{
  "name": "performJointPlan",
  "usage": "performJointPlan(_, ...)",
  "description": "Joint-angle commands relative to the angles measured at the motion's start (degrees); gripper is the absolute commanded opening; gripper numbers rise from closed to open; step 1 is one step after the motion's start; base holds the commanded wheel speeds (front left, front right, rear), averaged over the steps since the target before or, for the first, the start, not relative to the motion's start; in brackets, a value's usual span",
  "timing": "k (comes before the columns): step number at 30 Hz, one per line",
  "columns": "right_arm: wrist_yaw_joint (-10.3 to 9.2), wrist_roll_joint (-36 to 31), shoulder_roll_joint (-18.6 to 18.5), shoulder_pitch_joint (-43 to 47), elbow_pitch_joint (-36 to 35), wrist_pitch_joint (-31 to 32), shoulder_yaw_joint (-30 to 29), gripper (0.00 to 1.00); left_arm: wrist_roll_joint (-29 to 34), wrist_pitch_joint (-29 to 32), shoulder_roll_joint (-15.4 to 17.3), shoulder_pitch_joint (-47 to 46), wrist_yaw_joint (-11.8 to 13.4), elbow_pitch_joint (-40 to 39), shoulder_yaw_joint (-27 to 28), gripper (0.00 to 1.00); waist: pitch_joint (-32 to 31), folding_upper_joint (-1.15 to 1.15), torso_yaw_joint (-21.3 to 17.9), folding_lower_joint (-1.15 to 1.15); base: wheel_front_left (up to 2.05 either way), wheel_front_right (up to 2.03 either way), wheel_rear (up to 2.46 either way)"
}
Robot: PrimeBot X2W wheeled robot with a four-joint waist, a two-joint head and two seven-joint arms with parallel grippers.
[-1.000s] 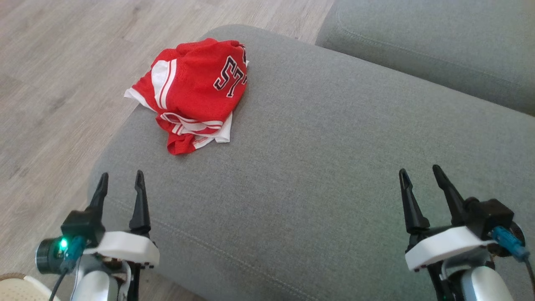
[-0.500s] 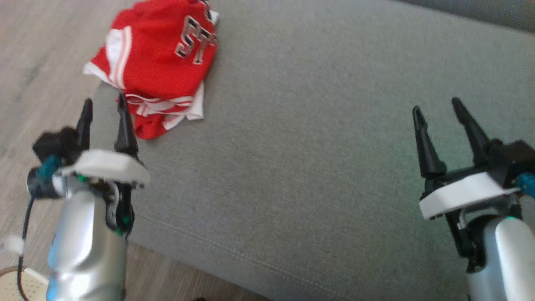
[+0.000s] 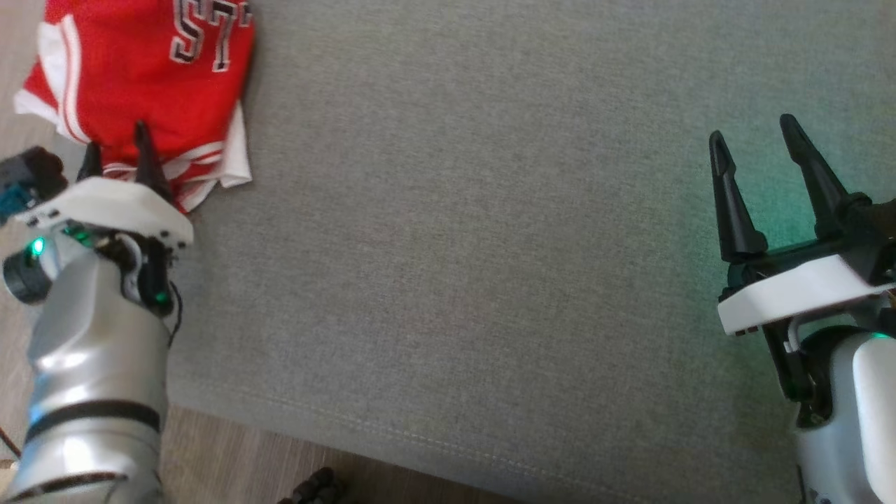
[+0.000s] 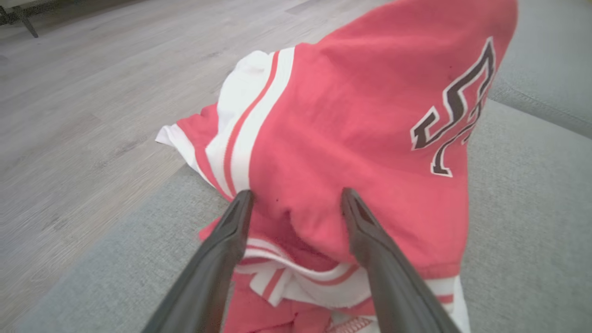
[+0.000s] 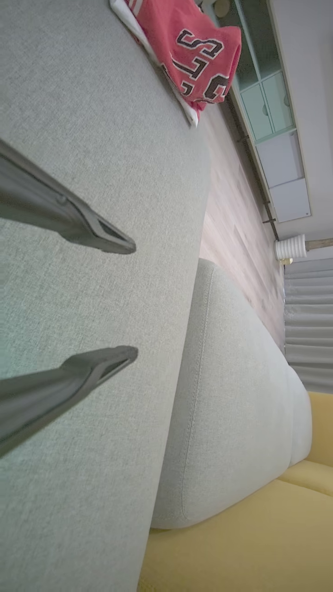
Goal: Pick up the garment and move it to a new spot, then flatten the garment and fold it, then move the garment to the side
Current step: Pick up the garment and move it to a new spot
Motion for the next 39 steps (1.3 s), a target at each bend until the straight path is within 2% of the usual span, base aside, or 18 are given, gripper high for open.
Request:
performJointPlan(1, -0.05, -0.2, -0.2, -1.4, -2.3, 0.4, 1.4, 1.0, 0.2, -0.3, 3.7, -2.1, -0.3, -0.4, 1.5, 0.44, 0.7, 0.0, -0.6, -0.01, 0.0, 0.0, 0.0)
performJointPlan(2, -0.05, -0.2, -0.2, -1.5, -2.3, 0.4, 1.5, 1.0, 0.5, -0.3, 4.2, -2.9, -0.3, 0.1, 1.4, 0.0, 0.9, 0.0, -0.6, -0.01, 0.0, 0.0, 0.0)
performJointPlan(5, -0.05, -0.1, -0.1, -1.7, -2.3, 0.4, 1.4, 1.0, 1.7, -0.3, 5.3, -4.3, 0.1, -1.6, 1.2, 0.0, 1.1, 0.0, -0.6, -0.01, 0.0, 0.0, 0.0)
performJointPlan(10, -0.05, 0.1, 0.3, -1.6, -1.9, -0.2, 0.4, 1.0, 3.6, -0.3, 6.4, -3.5, 1.1, -9.9, 2.4, 0.0, 0.1, 0.0, -0.2, -0.01, 0.0, 0.0, 0.0)
performJointPlan(12, -0.05, 0.0, 0.8, -1.4, -1.9, -1.5, -0.4, 1.0, 4.8, -0.3, 6.8, -1.9, 1.2, -16.7, 3.4, 0.0, -1.6, 0.0, -0.3, -0.01, 0.0, 0.0, 0.0)
performJointPlan(18, -0.05, 0.5, 2.2, -0.2, -0.8, -3.9, -1.4, 1.0, 7.1, -0.3, 6.3, 4.6, 0.5, -30.5, 4.6, 0.0, -7.2, 0.0, -1.9, -0.01, 0.0, 0.0, 0.0)
performJointPlan(23, -0.05, 0.9, 3.3, 2.1, 0.4, -5.9, -2.0, 1.0, 8.8, -0.3, 5.2, 12.1, -0.3, -43.0, 4.3, 0.0, -12.6, 0.0, -3.9, -0.01, 0.0, 0.0, 0.0)
performJointPlan(24, -0.05, 0.9, 3.3, 2.1, 0.4, -5.9, -2.0, 1.0, 8.8, -0.3, 5.2, 12.1, -0.3, -43.0, 4.3, 0.0, -12.6, 0.0, -3.9, -0.01, 0.0, 0.0, 0.0)
performJointPlan(29, -0.05, 1.6, 4.3, 5.4, 1.5, -7.2, -2.8, 1.0, 9.9, -0.3, 3.1, 21.1, -0.4, -53.0, 3.2, 0.0, -17.5, 0.0, -6.2, -0.01, 0.0, 0.0, 0.0)
performJointPlan(39, -0.05, 3.8, 5.1, 10.4, 2.2, -7.6, -3.7, 1.0, 8.9, 1.2, -1.1, 34.2, -1.4, -64.9, -2.7, 0.0, -21.3, 0.0, -11.4, -0.01, 0.0, 0.0, 0.0)
